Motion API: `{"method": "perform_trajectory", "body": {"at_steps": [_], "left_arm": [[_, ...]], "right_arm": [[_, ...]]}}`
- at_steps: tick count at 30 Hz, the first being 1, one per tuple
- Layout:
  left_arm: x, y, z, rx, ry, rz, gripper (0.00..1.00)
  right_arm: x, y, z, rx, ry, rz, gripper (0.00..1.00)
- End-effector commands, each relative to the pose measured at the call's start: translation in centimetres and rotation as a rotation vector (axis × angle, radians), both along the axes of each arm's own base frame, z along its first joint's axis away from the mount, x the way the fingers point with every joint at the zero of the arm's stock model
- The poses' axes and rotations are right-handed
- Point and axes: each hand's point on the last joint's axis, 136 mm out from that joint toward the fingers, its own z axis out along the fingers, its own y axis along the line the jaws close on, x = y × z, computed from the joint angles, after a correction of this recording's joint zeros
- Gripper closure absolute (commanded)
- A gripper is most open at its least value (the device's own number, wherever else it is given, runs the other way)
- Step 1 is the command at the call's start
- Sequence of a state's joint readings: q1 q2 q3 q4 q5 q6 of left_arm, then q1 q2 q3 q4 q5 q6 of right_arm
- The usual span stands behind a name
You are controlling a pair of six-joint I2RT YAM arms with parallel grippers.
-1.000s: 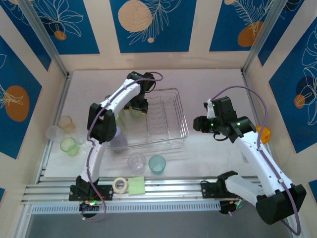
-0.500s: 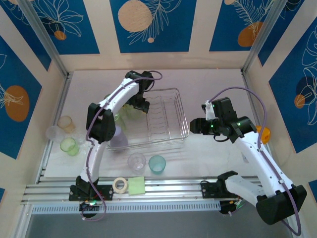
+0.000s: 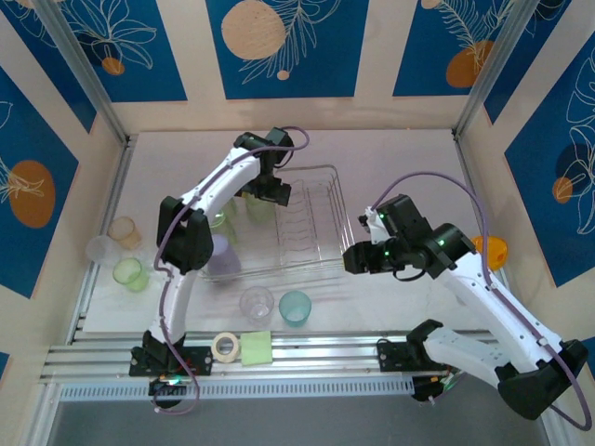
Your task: Load the cups into the dish rack
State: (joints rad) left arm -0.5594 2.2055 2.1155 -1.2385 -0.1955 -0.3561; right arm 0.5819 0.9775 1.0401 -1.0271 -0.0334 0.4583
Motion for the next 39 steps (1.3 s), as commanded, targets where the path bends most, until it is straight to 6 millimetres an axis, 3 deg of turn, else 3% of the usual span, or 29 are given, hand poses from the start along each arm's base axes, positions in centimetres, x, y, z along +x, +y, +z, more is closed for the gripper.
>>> {"method": "perform_trajectory", "body": {"at_steps": [1, 9, 16, 22, 26, 31, 39], "left_arm": [[-0.9, -0.5, 2.8, -0.047, -0.055, -0.024, 0.0], [-3.0, 0.6, 8.3, -0.102, -0.209, 0.016, 0.0], [-8.2, 1.9, 12.3, -0.286, -0.386, 0.026, 0.0], [-13.7, 3.9, 12.4, -0.57, -0.526, 0.076, 0.0], [-16.4, 5.7, 11.9, -0.63, -0.578, 0.074, 0.0], [-18.3, 8.4, 10.4, -0.581, -0.583, 0.123, 0.0], [-19.3, 8.3, 9.6, -0.614, -0.561, 0.115, 0.0]], "right_arm": [[-1.6, 0.4, -0.8, -0.023, 0.069, 0.011, 0.47], [-4.1, 3.8, -3.3, -0.095, 0.155, 0.12, 0.48], [-5.2, 6.3, -5.4, -0.178, 0.183, 0.191, 0.41], [-5.7, 7.9, -6.7, -0.235, 0.197, 0.239, 0.42], [-5.8, 8.9, -7.8, -0.269, 0.21, 0.267, 0.45], [-5.5, 9.8, -8.8, -0.304, 0.209, 0.284, 0.51], [-5.2, 10.4, -9.9, -0.345, 0.211, 0.279, 0.63]]}}
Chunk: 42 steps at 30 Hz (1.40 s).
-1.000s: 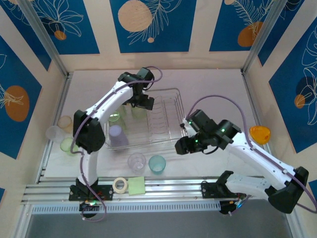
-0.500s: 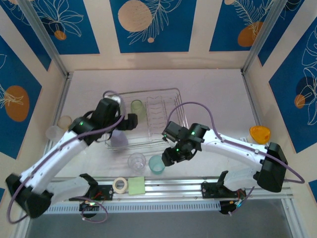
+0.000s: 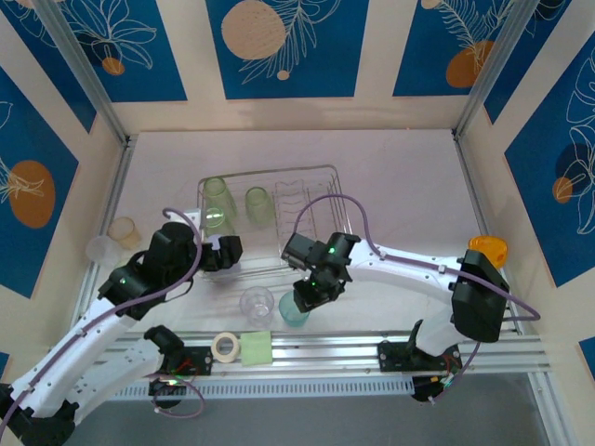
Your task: Load the cups into the dish rack
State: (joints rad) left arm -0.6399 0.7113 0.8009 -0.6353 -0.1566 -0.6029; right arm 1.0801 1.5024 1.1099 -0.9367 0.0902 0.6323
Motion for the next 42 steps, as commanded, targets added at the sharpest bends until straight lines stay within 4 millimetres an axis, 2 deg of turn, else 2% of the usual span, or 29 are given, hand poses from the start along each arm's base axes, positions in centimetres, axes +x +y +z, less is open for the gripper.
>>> {"method": "perform_trajectory", "body": {"at_steps": [1, 5, 8, 12, 17, 20, 24, 28, 31, 34, 37, 42], "left_arm": [[-0.3, -0.4, -0.5, -0.019, 0.016, -0.016, 0.0], [-0.4, -0.2, -1.4, -0.018, 0.041, 0.004, 0.0], [-0.5, -0.5, -2.0, -0.026, 0.057, -0.007, 0.0], [-0.6, -0.9, -2.5, -0.038, 0.074, -0.023, 0.0], [-0.8, -1.3, -2.5, -0.073, 0.068, -0.033, 0.0], [-0.9, -2.0, -1.7, -0.121, 0.047, -0.061, 0.0], [-1.3, -4.1, 0.3, -0.232, 0.008, -0.156, 0.0], [-2.4, -7.6, 3.7, -0.429, -0.069, -0.339, 0.0], [-4.0, -9.6, 6.5, -0.572, -0.155, -0.492, 0.0], [-5.4, -11.2, 7.6, -0.612, -0.177, -0.603, 0.0], [-6.7, -13.0, 7.9, -0.596, -0.176, -0.7, 0.0], [-7.5, -15.7, 8.4, -0.594, -0.185, -0.796, 0.0]], "right_arm": [[0.4, 0.4, 0.2, -0.009, -0.02, -0.008, 0.64], [0.7, 0.3, -0.1, -0.034, -0.029, -0.02, 0.69], [0.9, 0.2, -0.1, -0.048, -0.035, -0.026, 0.76], [1.2, -0.3, 0.7, -0.06, -0.06, -0.038, 0.85], [0.7, -2.2, 2.1, -0.058, -0.085, -0.079, 1.0], [0.4, -4.1, 3.7, -0.039, -0.122, -0.11, 1.0], [0.5, -6.6, 7.7, 0.087, -0.18, -0.157, 1.0], [1.6, -8.5, 13.3, 0.382, -0.234, -0.239, 1.0], [3.1, -8.9, 18.1, 0.653, -0.251, -0.292, 1.0], [4.7, -8.5, 22.3, 0.893, -0.205, -0.309, 1.0], [5.8, -7.7, 24.7, 1.04, -0.154, -0.282, 1.0], [6.1, -5.6, 26.0, 1.1, -0.109, -0.196, 1.0]]}}
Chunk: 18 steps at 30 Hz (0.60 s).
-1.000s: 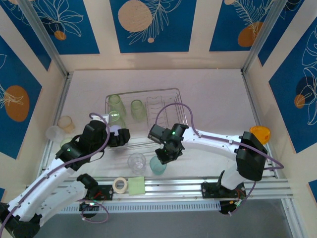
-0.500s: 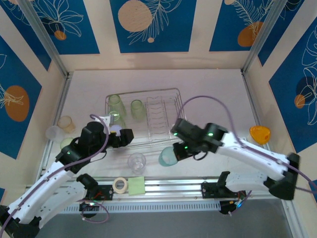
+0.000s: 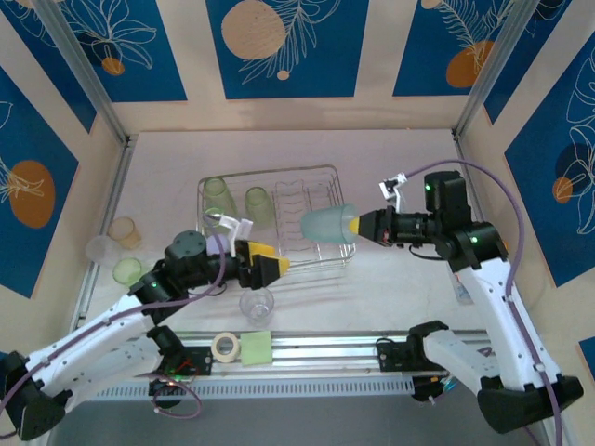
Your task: Load the cups into the dish rack
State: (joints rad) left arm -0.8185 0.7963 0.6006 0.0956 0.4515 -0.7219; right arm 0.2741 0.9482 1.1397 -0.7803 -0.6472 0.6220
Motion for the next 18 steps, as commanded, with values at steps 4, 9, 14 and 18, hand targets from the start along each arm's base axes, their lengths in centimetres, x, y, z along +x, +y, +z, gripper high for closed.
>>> {"method": "perform_trajectory", "body": {"at_steps": [4, 9, 14, 18], "left_arm": [[-0.9, -2.4, 4.6, -0.133, -0.132, -0.112, 0.0], [-1.0, -2.4, 6.2, -0.192, -0.175, -0.109, 0.0], [-1.4, -1.3, 8.3, -0.318, -0.257, -0.083, 0.0], [-1.6, -1.1, 8.7, -0.34, -0.269, -0.091, 0.0]], "right_arm": [[-2.4, 3.6, 3.6, 0.123, -0.066, 0.21, 1.0], [-3.2, 4.9, 2.4, 0.109, -0.036, 0.256, 1.0], [-3.2, 5.5, 1.7, 0.109, -0.02, 0.265, 1.0], [-2.6, 5.7, 1.2, 0.104, -0.009, 0.26, 1.0]]}}
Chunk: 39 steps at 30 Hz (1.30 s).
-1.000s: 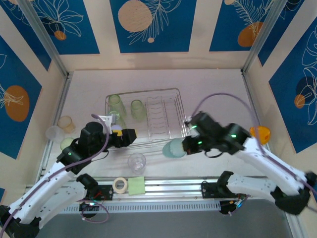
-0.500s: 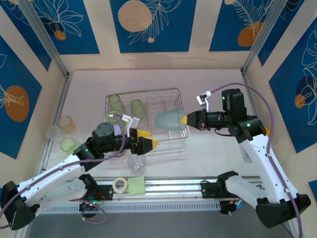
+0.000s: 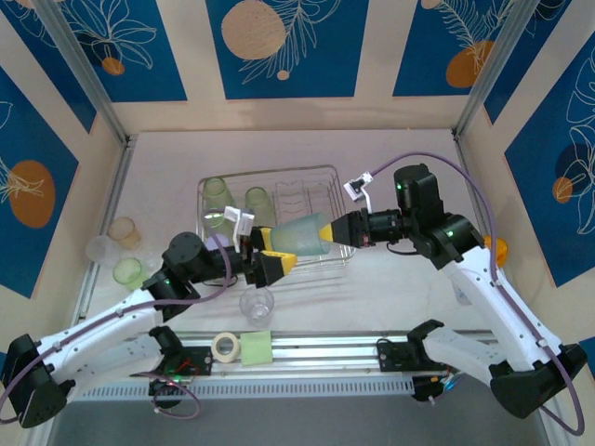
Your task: Load the cups into the dish rack
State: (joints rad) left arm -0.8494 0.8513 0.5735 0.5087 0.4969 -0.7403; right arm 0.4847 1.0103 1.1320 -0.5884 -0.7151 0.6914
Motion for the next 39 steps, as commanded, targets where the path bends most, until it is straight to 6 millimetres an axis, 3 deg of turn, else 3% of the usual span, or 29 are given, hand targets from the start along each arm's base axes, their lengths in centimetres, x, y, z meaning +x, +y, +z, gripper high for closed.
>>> {"method": "perform_trajectory", "body": {"at_steps": [1, 12, 19, 21, 29, 36, 39], "left_arm": [[-0.8, 0.3, 2.2, -0.087, -0.06, -0.019, 0.0], [-0.2, -0.9, 1.4, -0.045, -0.01, -0.043, 0.06], [0.6, -1.1, 1.4, -0.042, 0.008, -0.012, 0.31], [0.8, -1.1, 1.2, -0.029, 0.018, -0.001, 0.28], [1.0, -0.1, 1.5, -0.028, -0.003, 0.052, 0.0], [1.0, 0.6, 1.9, -0.054, -0.023, 0.086, 0.0], [1.0, 0.8, 2.2, -0.083, -0.027, 0.089, 0.05]], "right_arm": [[0.1, 0.5, -0.5, 0.009, 0.027, 0.02, 1.0], [1.8, 1.0, -1.3, 0.005, 0.04, -0.003, 1.0], [2.4, 1.1, -2.4, -0.013, 0.065, -0.001, 1.0], [2.5, 1.0, -2.8, -0.022, 0.071, 0.0, 1.0], [2.6, 0.4, -3.3, -0.025, 0.088, -0.008, 1.0], [2.5, 0.3, -3.5, -0.021, 0.097, -0.003, 1.0], [2.4, 0.4, -3.7, -0.02, 0.104, -0.001, 1.0]]}}
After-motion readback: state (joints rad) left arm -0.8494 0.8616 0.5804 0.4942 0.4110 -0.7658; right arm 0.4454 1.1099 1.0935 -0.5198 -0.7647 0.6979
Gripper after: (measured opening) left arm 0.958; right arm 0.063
